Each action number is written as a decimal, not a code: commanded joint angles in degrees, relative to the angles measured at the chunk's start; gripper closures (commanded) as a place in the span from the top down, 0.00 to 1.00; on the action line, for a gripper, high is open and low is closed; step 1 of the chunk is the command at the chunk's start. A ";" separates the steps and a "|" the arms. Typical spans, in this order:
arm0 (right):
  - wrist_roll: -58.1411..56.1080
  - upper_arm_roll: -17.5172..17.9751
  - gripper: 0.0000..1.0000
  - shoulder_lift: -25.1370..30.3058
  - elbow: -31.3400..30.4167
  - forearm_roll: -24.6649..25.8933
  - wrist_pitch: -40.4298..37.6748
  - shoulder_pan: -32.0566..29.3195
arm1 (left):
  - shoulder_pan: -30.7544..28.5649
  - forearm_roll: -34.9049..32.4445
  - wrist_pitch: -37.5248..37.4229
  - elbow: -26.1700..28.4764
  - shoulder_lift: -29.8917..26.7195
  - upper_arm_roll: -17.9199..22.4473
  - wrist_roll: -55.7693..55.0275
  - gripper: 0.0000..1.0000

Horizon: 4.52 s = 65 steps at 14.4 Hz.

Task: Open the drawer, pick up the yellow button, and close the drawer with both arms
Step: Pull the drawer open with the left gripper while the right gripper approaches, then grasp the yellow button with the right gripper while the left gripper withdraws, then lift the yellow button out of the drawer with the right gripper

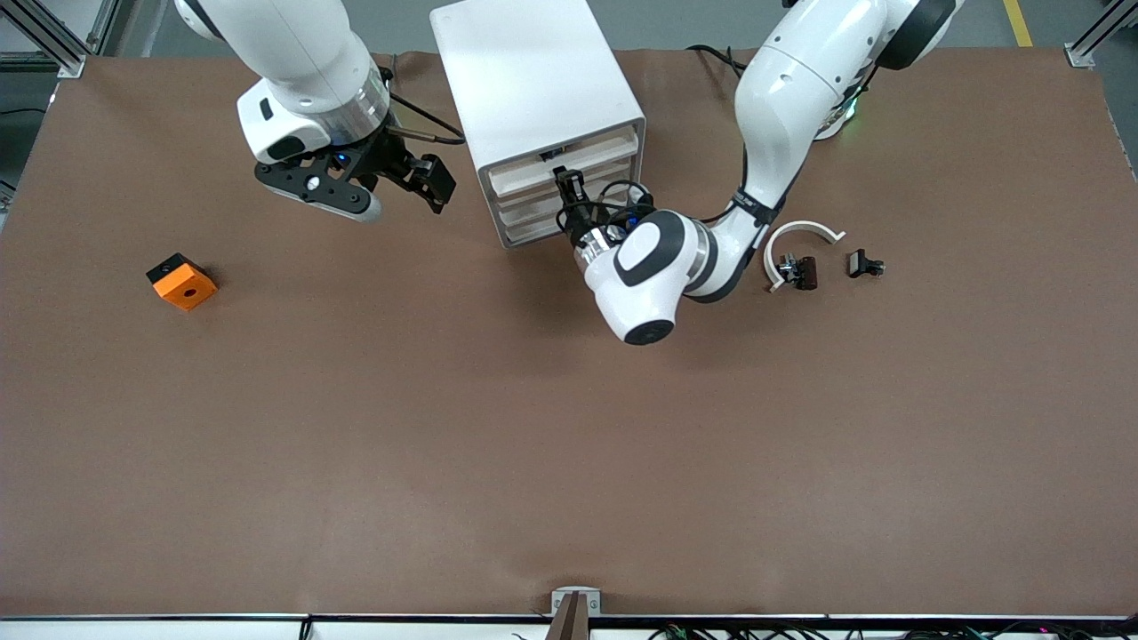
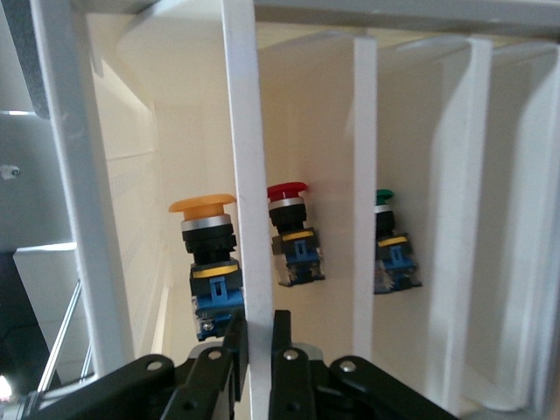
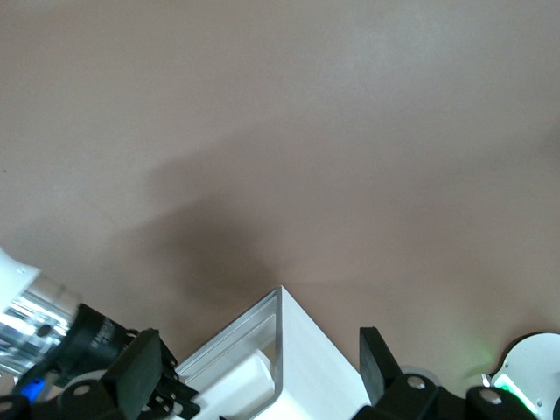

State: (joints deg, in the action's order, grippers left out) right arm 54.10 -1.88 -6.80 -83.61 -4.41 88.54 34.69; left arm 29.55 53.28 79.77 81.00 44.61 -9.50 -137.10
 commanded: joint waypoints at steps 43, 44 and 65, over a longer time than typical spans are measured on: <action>50.49 -0.40 0.52 -15.61 -7.01 -0.51 18.43 20.25 | -14.35 -45.36 1.44 -10.95 -3.92 8.27 78.19 1.00; 50.32 -0.40 0.50 -15.61 -7.01 -0.51 18.25 19.98 | -14.35 -45.37 1.44 -10.95 -3.92 8.27 79.61 1.00; 9.34 -0.84 0.28 -9.12 1.17 -4.20 -2.92 0.68 | -12.06 -46.95 13.91 -5.69 -7.08 1.95 79.97 1.00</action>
State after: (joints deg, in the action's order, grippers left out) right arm 74.45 -3.50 -19.03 -81.65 -7.77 88.54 41.26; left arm 17.64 7.72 90.97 71.05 40.75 -6.67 -58.03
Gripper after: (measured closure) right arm 0.581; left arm 0.000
